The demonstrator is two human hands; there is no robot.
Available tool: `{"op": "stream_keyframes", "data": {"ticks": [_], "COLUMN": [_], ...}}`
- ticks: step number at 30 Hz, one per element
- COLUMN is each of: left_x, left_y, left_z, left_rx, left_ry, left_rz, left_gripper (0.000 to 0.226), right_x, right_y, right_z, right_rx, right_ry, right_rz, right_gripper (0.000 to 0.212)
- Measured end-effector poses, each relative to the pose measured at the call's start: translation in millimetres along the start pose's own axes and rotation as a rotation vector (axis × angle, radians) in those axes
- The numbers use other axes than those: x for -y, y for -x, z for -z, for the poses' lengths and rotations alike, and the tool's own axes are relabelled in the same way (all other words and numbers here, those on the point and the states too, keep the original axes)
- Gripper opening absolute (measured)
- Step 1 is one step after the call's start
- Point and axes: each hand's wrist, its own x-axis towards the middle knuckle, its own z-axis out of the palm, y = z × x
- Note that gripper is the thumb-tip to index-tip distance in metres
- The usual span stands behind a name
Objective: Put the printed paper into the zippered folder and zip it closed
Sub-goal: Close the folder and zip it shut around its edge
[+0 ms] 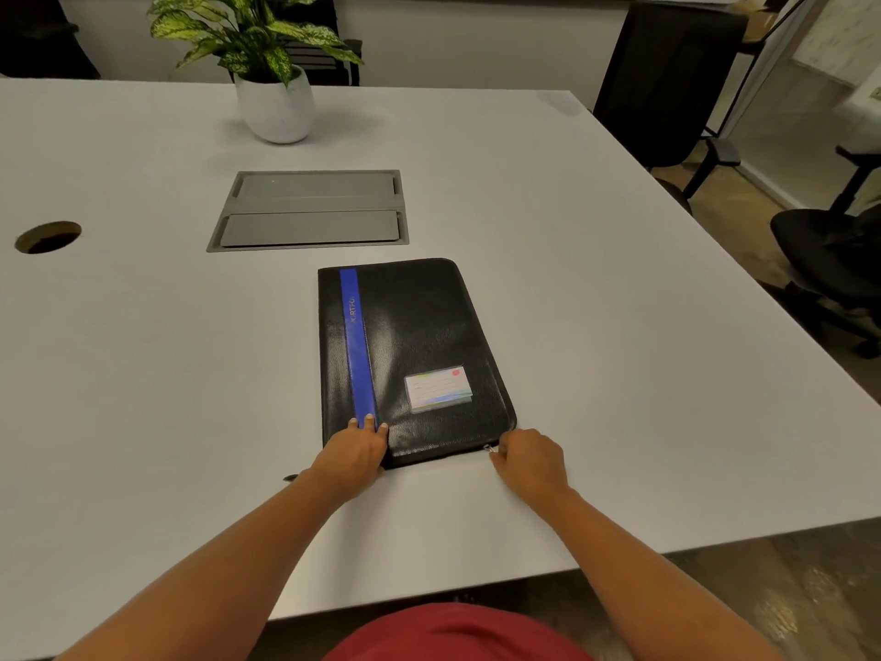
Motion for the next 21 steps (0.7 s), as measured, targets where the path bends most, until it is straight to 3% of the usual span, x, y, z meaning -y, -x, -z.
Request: {"op": "stream_keyframes", "data": {"ticks": [21], "left_x": [0.1], "left_y": [-1.9], "left_z": [4.8], "left_rx": [0.039], "left_ry": [-0.008], "left_rz": [0.033], "left_gripper": [0.065], "right_x": [-35.5], "right_y": [-58.1], "right_z": [38.6], "right_rx": [-0.015], "right_ry": [0.15], "right_rz": [0.103], "right_gripper": [0.024]}}
